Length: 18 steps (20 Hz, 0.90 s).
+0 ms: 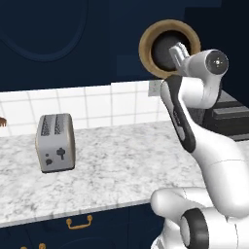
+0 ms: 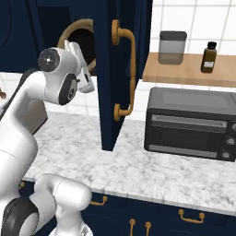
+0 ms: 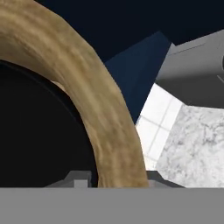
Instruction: Pick up the bowls on the counter and stack them on top of one another in the open cabinet. Place the smaller bowl on top of the larger bowl.
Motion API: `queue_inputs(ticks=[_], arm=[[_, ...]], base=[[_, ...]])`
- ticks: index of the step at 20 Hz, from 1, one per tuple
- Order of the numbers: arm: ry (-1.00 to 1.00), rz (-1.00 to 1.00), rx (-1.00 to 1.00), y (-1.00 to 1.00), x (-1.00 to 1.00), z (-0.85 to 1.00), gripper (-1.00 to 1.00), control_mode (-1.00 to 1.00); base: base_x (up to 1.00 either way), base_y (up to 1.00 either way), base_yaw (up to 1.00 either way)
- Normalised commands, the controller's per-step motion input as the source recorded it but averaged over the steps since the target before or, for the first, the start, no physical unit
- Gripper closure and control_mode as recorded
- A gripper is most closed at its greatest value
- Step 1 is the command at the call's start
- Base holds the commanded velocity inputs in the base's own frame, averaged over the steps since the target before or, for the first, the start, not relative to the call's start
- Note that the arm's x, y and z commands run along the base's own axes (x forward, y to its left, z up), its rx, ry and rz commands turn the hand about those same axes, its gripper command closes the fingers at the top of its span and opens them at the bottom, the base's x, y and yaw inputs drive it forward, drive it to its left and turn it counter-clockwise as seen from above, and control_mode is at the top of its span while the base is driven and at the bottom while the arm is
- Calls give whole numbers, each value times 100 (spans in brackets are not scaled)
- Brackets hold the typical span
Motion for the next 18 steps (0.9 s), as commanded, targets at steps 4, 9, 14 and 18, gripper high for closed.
queue_inputs(ticks=[4, 9, 14, 18], arm=[[23, 0, 0, 0, 67, -16, 100, -100], [12, -2, 0, 0, 76, -12, 100, -100], [2, -5, 0, 0, 88, 0, 100, -100], [0, -3, -1, 0, 60, -6, -100, -100]], base=[[0, 0, 0], [0, 0, 0], [0, 0, 0], [0, 0, 0]])
